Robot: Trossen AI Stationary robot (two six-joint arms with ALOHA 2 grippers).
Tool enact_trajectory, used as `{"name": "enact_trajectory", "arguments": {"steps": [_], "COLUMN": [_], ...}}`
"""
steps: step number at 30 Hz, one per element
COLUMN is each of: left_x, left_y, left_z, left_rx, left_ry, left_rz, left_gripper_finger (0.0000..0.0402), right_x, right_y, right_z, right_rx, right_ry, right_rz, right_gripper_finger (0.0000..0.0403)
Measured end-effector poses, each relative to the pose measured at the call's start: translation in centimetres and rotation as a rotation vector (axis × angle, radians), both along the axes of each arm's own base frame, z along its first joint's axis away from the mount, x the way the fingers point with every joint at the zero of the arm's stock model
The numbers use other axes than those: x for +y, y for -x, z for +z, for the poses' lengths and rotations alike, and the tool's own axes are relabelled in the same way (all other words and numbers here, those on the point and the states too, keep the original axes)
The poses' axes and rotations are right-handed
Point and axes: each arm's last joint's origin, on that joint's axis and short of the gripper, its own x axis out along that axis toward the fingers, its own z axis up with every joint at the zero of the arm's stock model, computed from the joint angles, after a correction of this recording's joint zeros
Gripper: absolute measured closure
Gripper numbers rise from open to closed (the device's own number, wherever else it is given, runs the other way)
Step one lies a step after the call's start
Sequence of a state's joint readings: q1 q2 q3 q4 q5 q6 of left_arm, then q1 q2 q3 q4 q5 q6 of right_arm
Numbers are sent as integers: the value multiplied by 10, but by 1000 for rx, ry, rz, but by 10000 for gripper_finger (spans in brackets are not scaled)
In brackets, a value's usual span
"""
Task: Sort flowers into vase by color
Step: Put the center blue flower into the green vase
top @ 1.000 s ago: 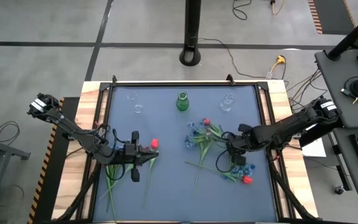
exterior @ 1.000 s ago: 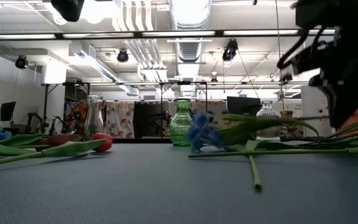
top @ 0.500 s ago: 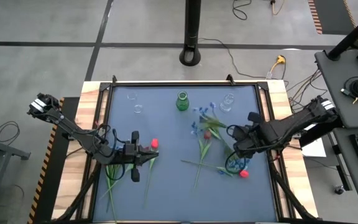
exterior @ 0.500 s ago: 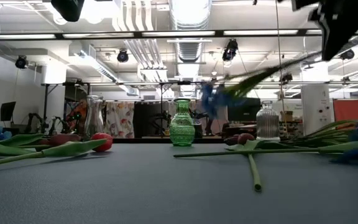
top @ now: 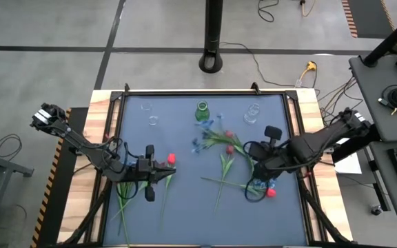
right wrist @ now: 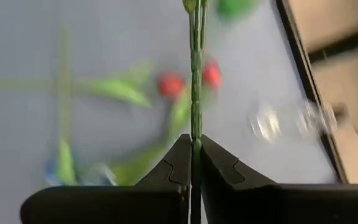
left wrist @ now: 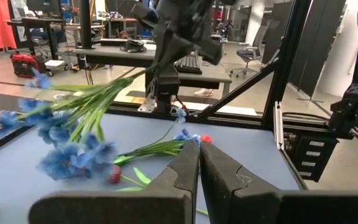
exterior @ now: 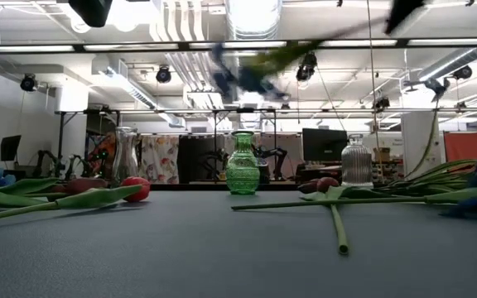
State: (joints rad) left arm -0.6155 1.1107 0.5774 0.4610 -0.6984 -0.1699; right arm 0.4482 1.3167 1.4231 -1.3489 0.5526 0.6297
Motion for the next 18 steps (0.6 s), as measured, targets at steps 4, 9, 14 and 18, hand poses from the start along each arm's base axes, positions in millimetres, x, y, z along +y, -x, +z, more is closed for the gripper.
{"name": "enact_trajectory", "arguments": {"steps": [4, 9, 14, 18], "left_x": [0, 0, 0, -3], "left_y": [0, 0, 0, -4], "left_z": [2, 2, 4, 6], "left_rx": [-16, -19, -37, -86], "left_ry": [10, 6, -5, -25], "left_rz": [-3, -3, -9, -18], "left_gripper_finger": [401, 401, 401, 401], "right_x": [0, 3, 1, -3], "right_y": [-3, -16, -26, -29], "right_z": [18, 23, 3, -31], "right_rx": [-238, -527, -764, -940], "right_ry": [31, 79, 128, 119], "right_rz": [74, 214, 295, 303], "right_gripper_finger": [391, 391, 391, 391]}}
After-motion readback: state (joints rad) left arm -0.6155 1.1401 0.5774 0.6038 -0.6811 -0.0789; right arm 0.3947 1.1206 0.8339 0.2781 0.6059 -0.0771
